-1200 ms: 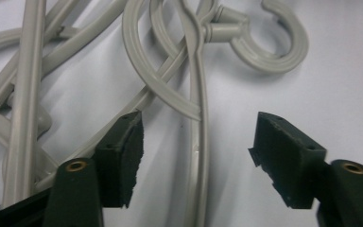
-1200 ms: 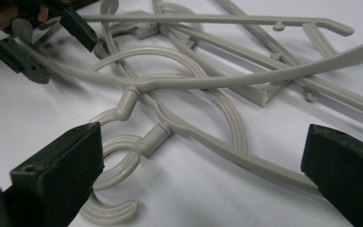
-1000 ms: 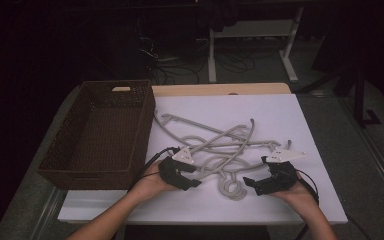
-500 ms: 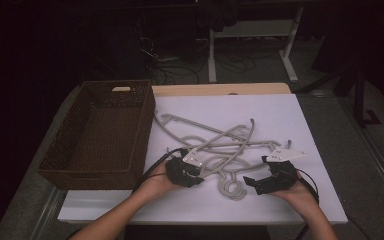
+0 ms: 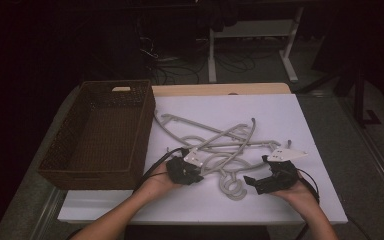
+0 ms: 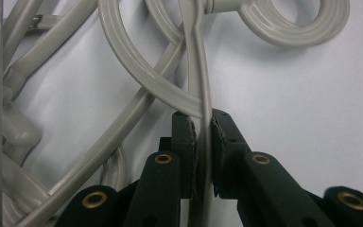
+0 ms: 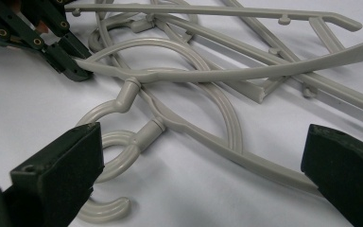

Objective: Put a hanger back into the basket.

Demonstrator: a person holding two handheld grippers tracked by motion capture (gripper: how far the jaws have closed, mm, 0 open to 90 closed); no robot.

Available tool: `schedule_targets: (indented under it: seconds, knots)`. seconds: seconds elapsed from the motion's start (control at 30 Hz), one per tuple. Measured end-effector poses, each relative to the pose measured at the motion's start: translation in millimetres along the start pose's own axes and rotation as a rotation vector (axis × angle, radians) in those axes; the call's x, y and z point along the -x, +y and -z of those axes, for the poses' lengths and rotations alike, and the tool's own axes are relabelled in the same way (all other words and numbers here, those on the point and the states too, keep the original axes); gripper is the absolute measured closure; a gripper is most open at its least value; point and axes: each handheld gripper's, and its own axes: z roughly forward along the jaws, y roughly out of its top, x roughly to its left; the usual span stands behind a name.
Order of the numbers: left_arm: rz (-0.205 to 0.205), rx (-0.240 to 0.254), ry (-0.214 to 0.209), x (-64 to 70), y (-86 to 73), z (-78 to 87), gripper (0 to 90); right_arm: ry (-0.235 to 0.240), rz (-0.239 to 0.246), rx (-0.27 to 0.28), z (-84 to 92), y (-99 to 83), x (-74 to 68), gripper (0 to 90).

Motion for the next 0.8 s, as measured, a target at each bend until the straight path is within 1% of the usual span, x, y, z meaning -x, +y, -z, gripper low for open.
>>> schedule_targets:
  seconds: [0.03, 0.13, 0.17, 0.2, 0.23, 0.33, 0.37, 0.4, 0.5, 0.6, 0.67, 0.73, 0.8]
  knots:
    - [0.006, 0.004, -0.001, 0.0, 0.1, -0.1, 82.2, 0.0, 0.0, 0.002, 0.3, 0.1, 0.1, 0.0]
    - [-0.004, -0.006, 0.007, 0.5, 1.0, 1.0, 82.3, -0.003, -0.003, 0.008, 1.8, 0.2, 1.4, 0.0]
    - [0.0, -0.004, 0.007, 1.2, 1.5, 1.1, 82.3, -0.004, -0.005, 0.012, 2.3, 0.2, 1.9, 0.0]
    - [0.0, -0.004, 0.002, 0.9, 1.9, 1.9, 82.3, -0.006, -0.006, 0.014, 2.9, 0.2, 2.2, 0.0]
    - [-0.005, -0.006, -0.001, 0.4, 2.3, 3.5, 82.3, -0.008, -0.007, 0.016, 3.4, 0.3, 2.7, 0.0]
    - [0.003, 0.01, 0.003, -0.1, 3.0, 8.5, 82.3, -0.01, -0.011, 0.023, 4.8, 0.3, 3.8, 0.0]
    - [0.004, 0.007, 0.007, -0.5, 3.5, 11.1, 82.3, -0.011, -0.012, 0.025, 5.3, 0.3, 4.0, 0.0]
    - [0.013, 0.018, 0.011, -0.7, 3.5, 12.8, 82.3, -0.011, -0.013, 0.025, 5.9, 0.4, 4.1, 0.0]
    - [0.019, 0.034, 0.015, -2.9, 4.5, 19.2, 82.3, -0.014, -0.013, 0.032, 7.6, 0.5, 4.7, 0.0]
    - [0.044, 0.054, 0.008, -5.7, 7.4, 24.3, 82.3, -0.01, -0.024, 0.048, 9.5, 0.7, 6.2, 0.0]
    - [0.055, 0.062, 0.004, -7.1, 11.1, 28.2, 82.3, -0.012, -0.029, 0.05, 10.5, 0.6, 6.8, 0.0]
    - [0.075, 0.076, 0.001, -6.9, 16.3, 32.6, 82.3, -0.013, -0.028, 0.051, 10.8, 0.4, 7.5, 0.0]
    - [0.081, 0.079, 0.005, -7.9, 22.5, 38.7, 82.3, -0.014, -0.03, 0.05, 10.8, 0.3, 8.0, 0.0]
